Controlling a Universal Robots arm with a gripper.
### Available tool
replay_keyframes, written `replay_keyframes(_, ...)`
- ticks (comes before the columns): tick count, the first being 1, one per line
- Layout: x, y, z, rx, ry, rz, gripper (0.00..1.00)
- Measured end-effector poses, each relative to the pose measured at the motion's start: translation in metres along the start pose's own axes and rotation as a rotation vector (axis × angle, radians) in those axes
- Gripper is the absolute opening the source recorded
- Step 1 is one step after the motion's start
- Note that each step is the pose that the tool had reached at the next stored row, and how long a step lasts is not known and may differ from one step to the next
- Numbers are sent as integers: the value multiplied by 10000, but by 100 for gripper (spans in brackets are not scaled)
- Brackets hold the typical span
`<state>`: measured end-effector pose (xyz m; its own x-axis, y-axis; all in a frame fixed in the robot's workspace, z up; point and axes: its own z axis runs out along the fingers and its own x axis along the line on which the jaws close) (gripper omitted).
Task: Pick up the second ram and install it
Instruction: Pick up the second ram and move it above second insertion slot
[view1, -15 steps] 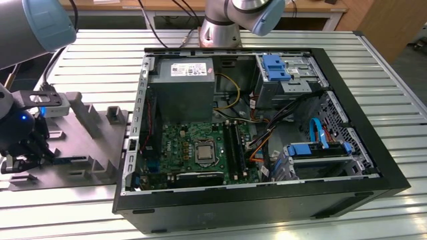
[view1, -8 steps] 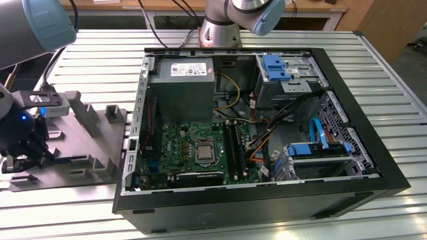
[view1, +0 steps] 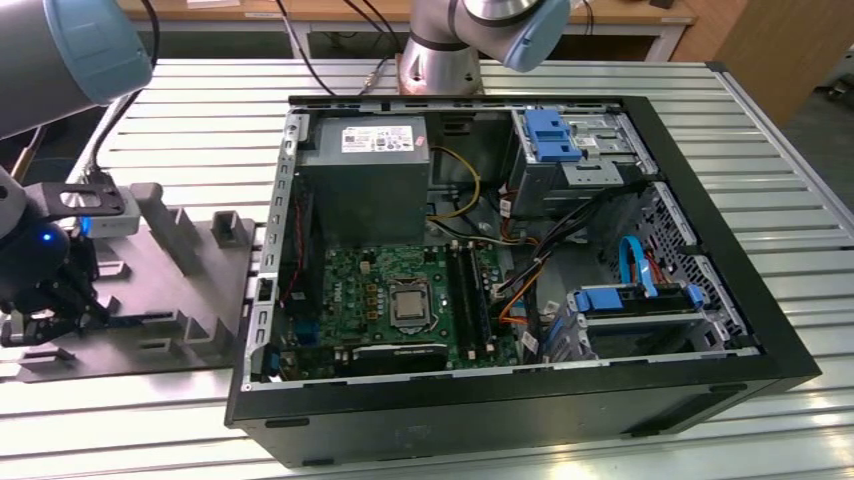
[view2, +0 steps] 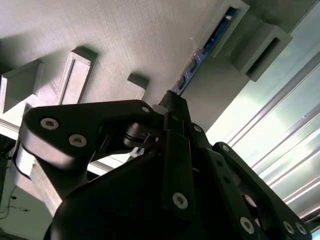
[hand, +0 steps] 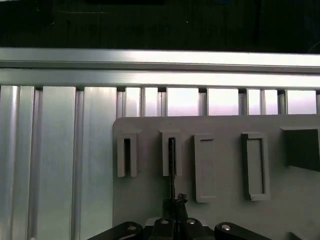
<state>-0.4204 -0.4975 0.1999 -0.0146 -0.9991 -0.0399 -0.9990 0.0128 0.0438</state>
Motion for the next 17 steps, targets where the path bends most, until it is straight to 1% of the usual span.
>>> replay_keyframes(1,0,0,0,3,-3,78,11)
replay_keyframes(14,0,0,0,6,-5,77,11)
replay_keyframes(17,-1,1,-31,2,-2,54,11)
